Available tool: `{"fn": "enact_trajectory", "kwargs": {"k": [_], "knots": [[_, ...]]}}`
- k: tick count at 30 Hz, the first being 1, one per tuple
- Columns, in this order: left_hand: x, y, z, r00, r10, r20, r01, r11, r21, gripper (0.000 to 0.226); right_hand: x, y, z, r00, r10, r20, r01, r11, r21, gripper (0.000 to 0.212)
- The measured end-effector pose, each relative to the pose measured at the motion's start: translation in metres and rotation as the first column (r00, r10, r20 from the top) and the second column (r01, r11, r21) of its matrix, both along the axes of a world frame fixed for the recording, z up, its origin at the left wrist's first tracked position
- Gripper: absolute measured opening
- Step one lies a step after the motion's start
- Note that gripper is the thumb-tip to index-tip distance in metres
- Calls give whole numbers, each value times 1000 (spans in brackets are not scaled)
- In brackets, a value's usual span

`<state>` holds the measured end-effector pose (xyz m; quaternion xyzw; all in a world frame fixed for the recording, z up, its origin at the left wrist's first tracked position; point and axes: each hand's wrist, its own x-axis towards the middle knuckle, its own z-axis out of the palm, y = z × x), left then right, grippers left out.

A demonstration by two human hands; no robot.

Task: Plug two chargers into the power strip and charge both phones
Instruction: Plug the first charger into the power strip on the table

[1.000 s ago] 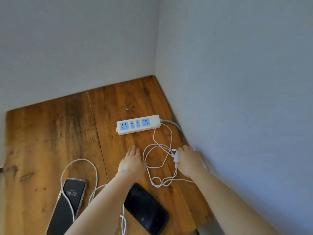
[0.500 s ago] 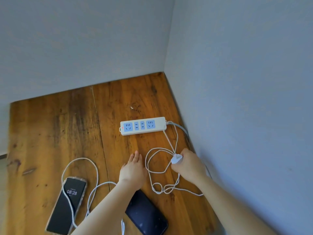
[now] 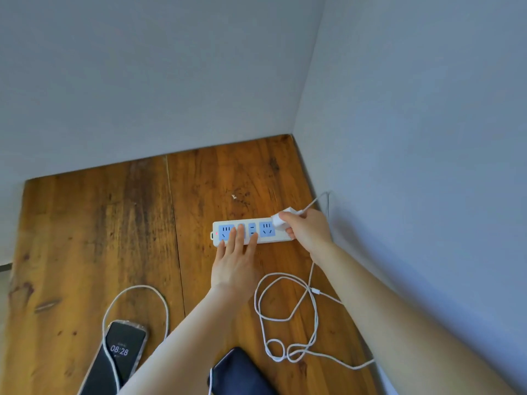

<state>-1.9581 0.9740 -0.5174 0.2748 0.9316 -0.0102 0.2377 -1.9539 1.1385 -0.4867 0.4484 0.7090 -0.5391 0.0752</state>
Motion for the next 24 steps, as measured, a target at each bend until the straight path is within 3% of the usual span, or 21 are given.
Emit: {"fn": "enact_trajectory", "kwargs": {"k": [6, 15, 20, 24], "knots": [[-4, -3, -1, 999, 2, 47, -3, 1000, 10, 77, -16, 3, -6, 977, 201, 78, -210, 969, 133, 32], [-8, -3, 1, 991, 66, 120, -79, 992, 100, 79, -28, 0, -1, 926, 329, 184, -373, 873, 314, 34], [-6, -3, 1, 986, 103, 130, -120, 984, 131, 81, -28, -11, -3, 929, 340, 148, -371, 858, 356, 36], [-9, -3, 3, 985, 100, 144, -119, 985, 129, 79, -36, -5, 0, 932, 297, 207, -349, 890, 294, 37]]}}
